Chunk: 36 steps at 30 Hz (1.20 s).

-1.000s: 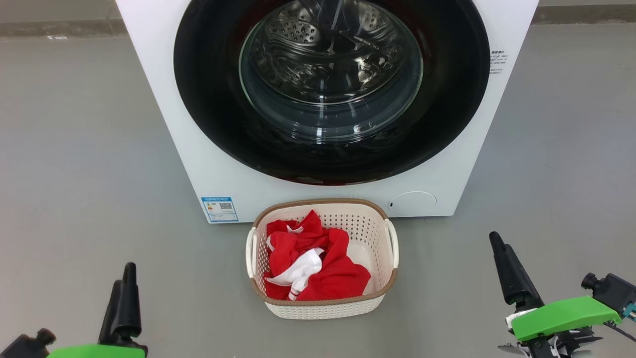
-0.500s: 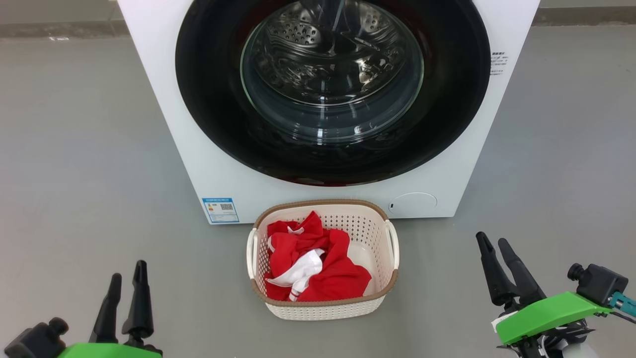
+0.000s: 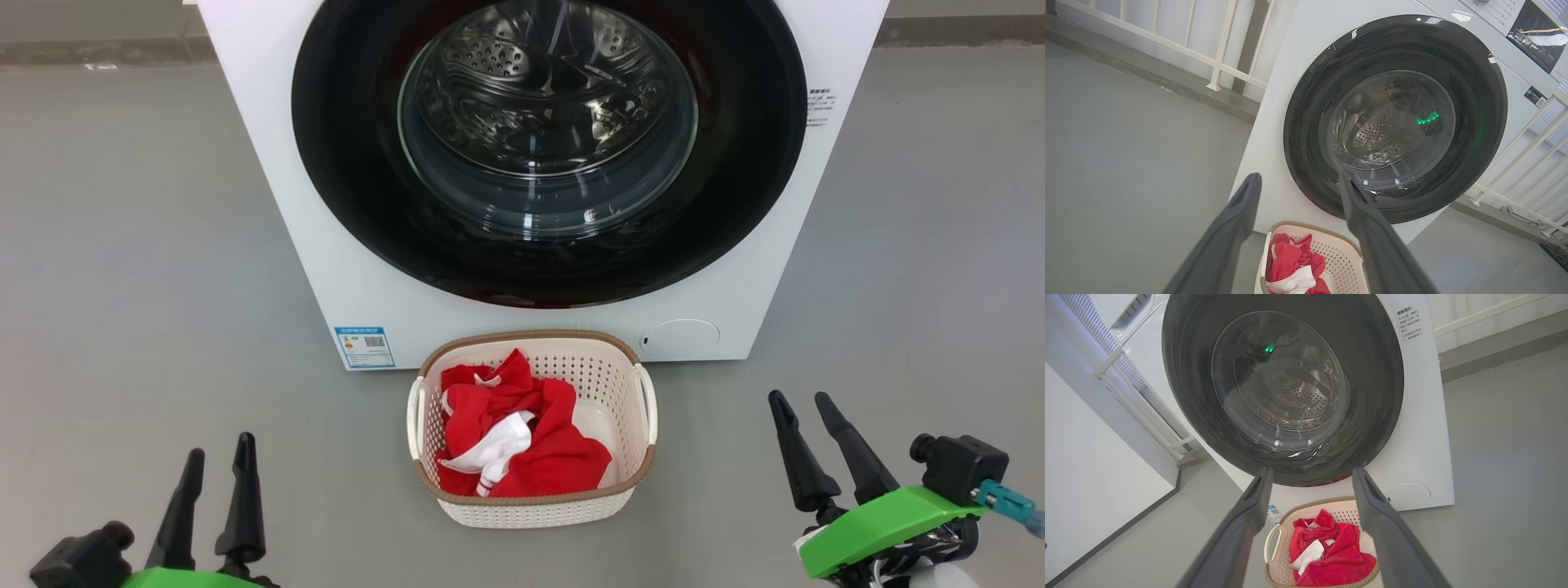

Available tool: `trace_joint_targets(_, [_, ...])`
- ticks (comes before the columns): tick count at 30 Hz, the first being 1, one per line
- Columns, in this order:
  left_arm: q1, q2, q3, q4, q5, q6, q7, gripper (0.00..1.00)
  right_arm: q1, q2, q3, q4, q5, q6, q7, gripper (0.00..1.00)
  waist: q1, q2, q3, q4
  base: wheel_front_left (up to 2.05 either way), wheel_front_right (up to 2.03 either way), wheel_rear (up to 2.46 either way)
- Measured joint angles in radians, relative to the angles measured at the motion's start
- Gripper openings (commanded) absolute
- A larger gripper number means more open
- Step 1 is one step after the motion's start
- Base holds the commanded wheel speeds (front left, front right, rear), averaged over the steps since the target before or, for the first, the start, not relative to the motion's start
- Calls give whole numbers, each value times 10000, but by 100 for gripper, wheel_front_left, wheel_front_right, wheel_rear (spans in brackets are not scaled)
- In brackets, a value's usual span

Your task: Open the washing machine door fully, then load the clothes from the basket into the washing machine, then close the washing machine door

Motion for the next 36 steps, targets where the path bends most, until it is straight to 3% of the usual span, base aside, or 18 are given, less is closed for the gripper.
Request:
trace_joint_targets(31, [59,75,-190,-146,3843,-10,-905,100,-383,-328,546,92,-3607,0,-907,100,-1,0,-154,119,0,0,0])
trace_joint_targets(36, [188,81,-203,-192,3975,-10,-913,100,-383,-341,556,107,-3818,0,-915,100,0,0,-149,129,0,0,0])
